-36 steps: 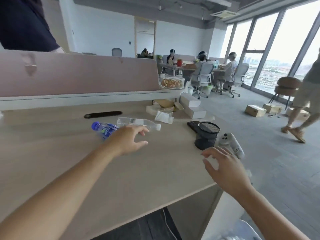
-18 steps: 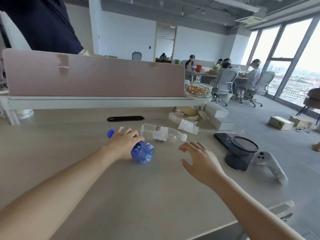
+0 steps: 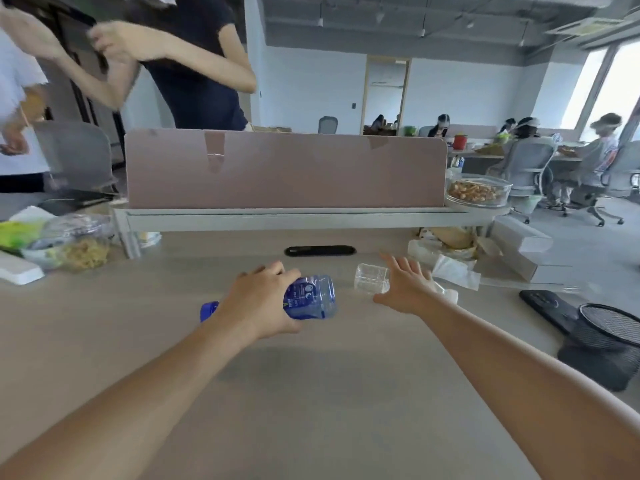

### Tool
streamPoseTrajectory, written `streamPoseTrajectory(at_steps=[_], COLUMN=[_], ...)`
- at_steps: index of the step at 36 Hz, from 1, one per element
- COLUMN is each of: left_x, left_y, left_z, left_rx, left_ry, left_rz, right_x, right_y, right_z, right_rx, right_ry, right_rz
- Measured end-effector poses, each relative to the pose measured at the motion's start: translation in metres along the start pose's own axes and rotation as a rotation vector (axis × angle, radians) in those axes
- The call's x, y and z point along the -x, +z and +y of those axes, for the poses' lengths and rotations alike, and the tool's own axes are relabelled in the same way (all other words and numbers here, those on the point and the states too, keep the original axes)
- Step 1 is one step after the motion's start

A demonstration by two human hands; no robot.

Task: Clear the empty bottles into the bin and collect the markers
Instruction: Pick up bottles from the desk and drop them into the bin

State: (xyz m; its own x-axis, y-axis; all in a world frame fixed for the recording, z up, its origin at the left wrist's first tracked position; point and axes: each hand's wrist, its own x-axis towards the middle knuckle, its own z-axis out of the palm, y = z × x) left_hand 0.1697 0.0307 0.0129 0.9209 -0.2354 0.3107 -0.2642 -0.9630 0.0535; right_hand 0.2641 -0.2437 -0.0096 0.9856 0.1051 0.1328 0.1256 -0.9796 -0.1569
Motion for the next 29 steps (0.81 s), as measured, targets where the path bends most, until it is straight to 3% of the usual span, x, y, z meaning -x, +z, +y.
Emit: streamPoseTrajectory(at_steps=[3, 9, 16, 24, 29], left_x=[0.006, 0.017, 0.038, 0.054, 0.064], left_y=[0.000, 0.004, -0.005, -0.025, -0.028], left_z=[-0.006, -0.011, 0.010, 0.074, 0.152], left_rx=[-0.005, -0.018, 0.017, 0.079, 0.136], left_ry=[-0.014, -0.019, 0.025, 0.050, 0.213], left_rz=[-0.023, -0.048, -0.023, 0.076, 0.082], right_x=[-0.003, 0.015, 0.060, 0.172, 0.253], right_y=[0.016, 0.027, 0.008, -0.056, -0.093], right_z=[0.006, 0.013, 0.018, 0.059, 0.112], right_rx=[0.017, 0.126, 0.170, 0.092, 0.193], right_ry=[0.039, 0.055, -0.014, -0.043, 0.039], right_rz=[-0.030, 0.093, 0.008, 0.263, 0.306])
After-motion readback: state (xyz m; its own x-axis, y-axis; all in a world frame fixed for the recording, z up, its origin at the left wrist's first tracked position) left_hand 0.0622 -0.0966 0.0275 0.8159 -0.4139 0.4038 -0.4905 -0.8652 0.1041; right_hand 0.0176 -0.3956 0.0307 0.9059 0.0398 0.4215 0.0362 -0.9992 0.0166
